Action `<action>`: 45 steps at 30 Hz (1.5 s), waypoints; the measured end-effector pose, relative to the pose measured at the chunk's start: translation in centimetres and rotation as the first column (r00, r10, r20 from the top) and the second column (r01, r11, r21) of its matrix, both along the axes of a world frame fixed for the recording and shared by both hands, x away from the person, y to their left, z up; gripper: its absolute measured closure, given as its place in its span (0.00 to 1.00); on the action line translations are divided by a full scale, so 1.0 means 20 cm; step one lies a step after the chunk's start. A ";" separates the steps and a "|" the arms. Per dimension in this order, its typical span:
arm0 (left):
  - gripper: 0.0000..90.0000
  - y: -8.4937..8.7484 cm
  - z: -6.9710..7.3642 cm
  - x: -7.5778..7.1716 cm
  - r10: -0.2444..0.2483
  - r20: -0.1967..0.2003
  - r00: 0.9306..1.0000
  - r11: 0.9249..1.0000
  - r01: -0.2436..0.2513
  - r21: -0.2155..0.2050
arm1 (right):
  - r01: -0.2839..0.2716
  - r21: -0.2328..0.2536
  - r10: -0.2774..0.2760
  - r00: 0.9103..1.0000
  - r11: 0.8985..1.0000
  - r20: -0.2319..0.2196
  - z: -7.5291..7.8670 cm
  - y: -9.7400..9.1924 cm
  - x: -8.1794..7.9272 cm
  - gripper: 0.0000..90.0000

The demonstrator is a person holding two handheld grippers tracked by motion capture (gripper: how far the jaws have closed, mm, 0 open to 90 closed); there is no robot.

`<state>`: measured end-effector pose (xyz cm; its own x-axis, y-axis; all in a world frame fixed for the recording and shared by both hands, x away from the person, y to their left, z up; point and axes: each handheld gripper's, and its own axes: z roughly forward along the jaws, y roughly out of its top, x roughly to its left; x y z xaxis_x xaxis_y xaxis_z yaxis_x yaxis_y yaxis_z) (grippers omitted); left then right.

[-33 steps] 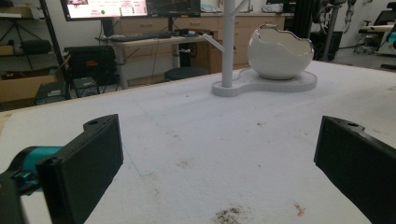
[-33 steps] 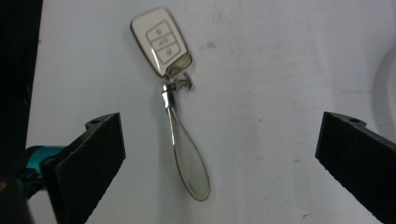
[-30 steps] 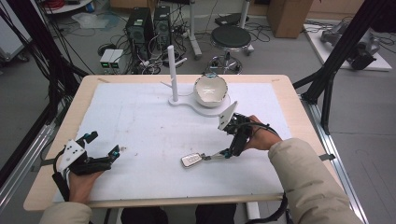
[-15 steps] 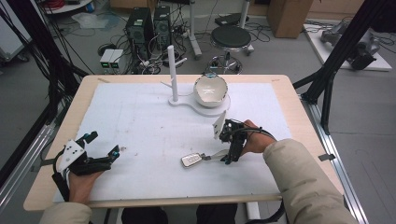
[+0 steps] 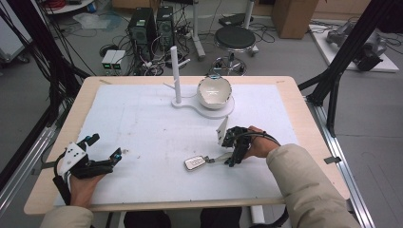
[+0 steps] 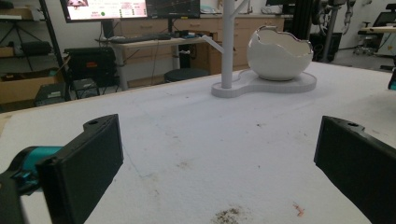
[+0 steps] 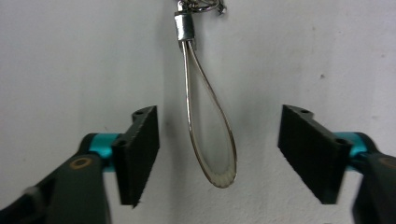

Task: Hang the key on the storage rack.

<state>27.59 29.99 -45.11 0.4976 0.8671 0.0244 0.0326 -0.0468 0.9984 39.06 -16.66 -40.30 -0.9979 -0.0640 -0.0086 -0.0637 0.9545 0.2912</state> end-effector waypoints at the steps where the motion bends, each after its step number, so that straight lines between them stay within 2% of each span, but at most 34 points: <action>1: 0.02 0.00 0.00 0.00 0.000 0.000 1.000 1.000 0.000 0.000 | -0.002 -0.004 0.002 1.000 1.000 -0.005 0.00 0.00 0.00 0.37; 11: 0.02 0.00 0.00 0.00 -0.002 0.000 1.000 1.000 0.002 -0.002 | -0.023 -0.043 0.022 1.000 0.999 -0.012 0.00 0.01 0.01 0.62; 16: 0.02 0.00 0.00 0.00 -0.001 0.001 1.000 1.000 0.001 -0.002 | -0.028 -0.051 0.027 0.999 0.998 -0.024 0.00 0.01 0.01 0.68; 18: 0.02 0.00 0.00 0.00 -0.003 0.002 1.000 1.000 0.003 -0.004 | -0.040 -0.053 0.038 0.999 0.998 -0.032 -0.01 0.01 0.01 0.74; 22: 0.02 0.00 0.00 0.00 -0.003 0.002 1.000 1.000 0.003 -0.004 | -0.048 -0.065 0.046 0.998 0.997 -0.031 -0.01 0.01 0.00 0.80; 28: 0.02 0.00 0.00 0.00 0.000 0.001 1.000 1.000 0.000 -0.005 | -0.079 -0.090 0.078 0.997 0.993 -0.008 0.00 0.03 -0.02 0.95; 31: 0.02 0.00 0.00 0.00 -0.001 0.000 1.000 1.000 0.001 -0.004 | -0.084 -0.094 0.083 0.996 0.992 -0.011 0.00 0.03 -0.02 0.97; 39: 0.02 0.00 0.00 0.00 -0.002 -0.001 1.000 1.000 0.002 -0.006 | -0.041 -0.100 0.038 0.999 0.994 -0.023 0.00 0.03 -0.03 0.97; 41: 0.02 0.00 0.00 0.00 -0.001 -0.003 1.000 1.000 0.001 -0.006 | -0.017 -0.097 0.013 0.999 0.995 -0.043 0.00 0.03 -0.03 0.97; 45: 0.02 0.01 0.00 0.00 0.000 -0.005 1.000 1.000 0.000 -0.013 | 0.033 -0.087 -0.037 0.998 0.996 -0.044 0.01 0.04 -0.04 0.97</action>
<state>27.62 30.15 -45.10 0.4979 0.8672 0.0109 0.0377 -0.0342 0.9987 38.29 -15.86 -40.09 -0.9988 -0.0274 0.0407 -0.0183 0.9777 0.2092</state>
